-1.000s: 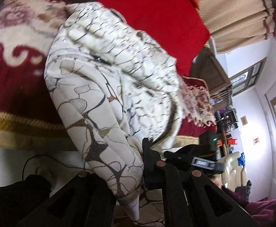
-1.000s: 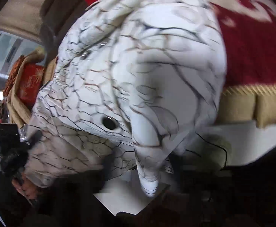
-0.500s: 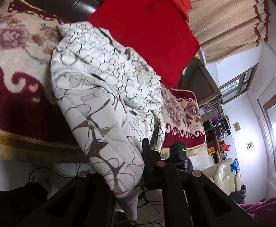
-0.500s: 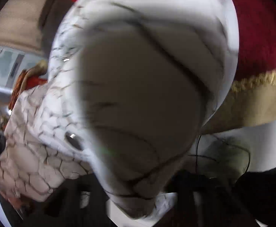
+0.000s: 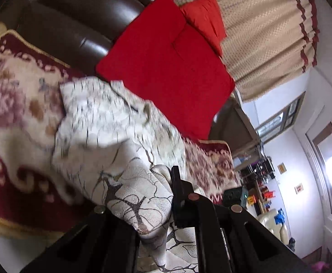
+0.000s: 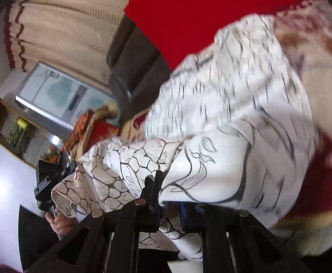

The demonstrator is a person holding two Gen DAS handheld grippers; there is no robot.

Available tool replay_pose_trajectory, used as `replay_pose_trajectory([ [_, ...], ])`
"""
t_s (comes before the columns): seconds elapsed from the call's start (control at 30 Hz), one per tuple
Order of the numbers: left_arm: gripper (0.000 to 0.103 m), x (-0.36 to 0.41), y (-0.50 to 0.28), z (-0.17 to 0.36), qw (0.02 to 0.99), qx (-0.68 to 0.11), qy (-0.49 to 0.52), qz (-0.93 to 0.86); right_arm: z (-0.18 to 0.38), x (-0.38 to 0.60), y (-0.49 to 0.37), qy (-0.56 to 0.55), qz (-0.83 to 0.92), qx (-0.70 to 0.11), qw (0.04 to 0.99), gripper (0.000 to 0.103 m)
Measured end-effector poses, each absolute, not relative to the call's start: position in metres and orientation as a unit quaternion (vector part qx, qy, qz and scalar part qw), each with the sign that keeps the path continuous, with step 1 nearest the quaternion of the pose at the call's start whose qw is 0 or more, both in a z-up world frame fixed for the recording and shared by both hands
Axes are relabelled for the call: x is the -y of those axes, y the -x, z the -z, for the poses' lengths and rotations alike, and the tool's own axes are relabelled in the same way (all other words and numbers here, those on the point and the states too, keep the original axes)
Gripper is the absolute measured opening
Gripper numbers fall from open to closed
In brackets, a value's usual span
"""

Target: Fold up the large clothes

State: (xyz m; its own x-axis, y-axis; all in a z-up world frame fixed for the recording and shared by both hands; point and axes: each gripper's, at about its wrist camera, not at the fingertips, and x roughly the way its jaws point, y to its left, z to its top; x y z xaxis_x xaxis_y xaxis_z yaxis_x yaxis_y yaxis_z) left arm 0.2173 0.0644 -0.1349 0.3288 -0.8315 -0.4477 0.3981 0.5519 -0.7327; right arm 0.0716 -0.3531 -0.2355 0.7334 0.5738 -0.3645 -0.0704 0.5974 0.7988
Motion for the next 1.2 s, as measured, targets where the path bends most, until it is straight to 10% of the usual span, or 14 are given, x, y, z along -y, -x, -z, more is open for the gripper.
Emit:
replay_pose_trajectory([
  [0.27, 0.005, -0.05, -0.279, 0.183, 0.777, -0.458, 0.274, 0.334, 0.224, 0.378, -0.111, -0.442, -0.176, -0.332, 0.815, 0.017],
  [0.37, 0.005, -0.058, -0.273, 0.199, 0.774, -0.459, 0.286, 0.33, 0.225, 0.356, -0.098, -0.404, -0.193, -0.355, 0.821, 0.035],
  [0.47, 0.005, -0.068, -0.269, 0.199, 0.773, -0.456, 0.294, 0.329, 0.23, 0.342, -0.078, -0.398, -0.213, -0.353, 0.819, 0.076],
  [0.53, 0.005, -0.072, -0.268, 0.196, 0.775, -0.456, 0.29, 0.328, 0.235, 0.333, -0.069, -0.38, -0.208, -0.358, 0.827, 0.076],
  [0.73, 0.005, -0.076, -0.258, 0.191, 0.778, -0.453, 0.285, 0.328, 0.298, 0.316, -0.084, -0.416, -0.171, -0.394, 0.801, 0.069],
  [0.8, 0.005, -0.08, -0.253, 0.19, 0.777, -0.451, 0.287, 0.332, 0.308, 0.316, -0.091, -0.433, -0.176, -0.386, 0.796, 0.027],
  [0.9, 0.005, -0.085, -0.246, 0.183, 0.779, -0.446, 0.282, 0.339, 0.291, 0.314, -0.089, -0.436, -0.201, -0.362, 0.799, 0.016],
  [1.2, 0.005, -0.087, -0.264, 0.134, 0.798, -0.408, 0.259, 0.359, 0.195, 0.343, -0.103, -0.431, -0.244, -0.234, 0.836, 0.012],
])
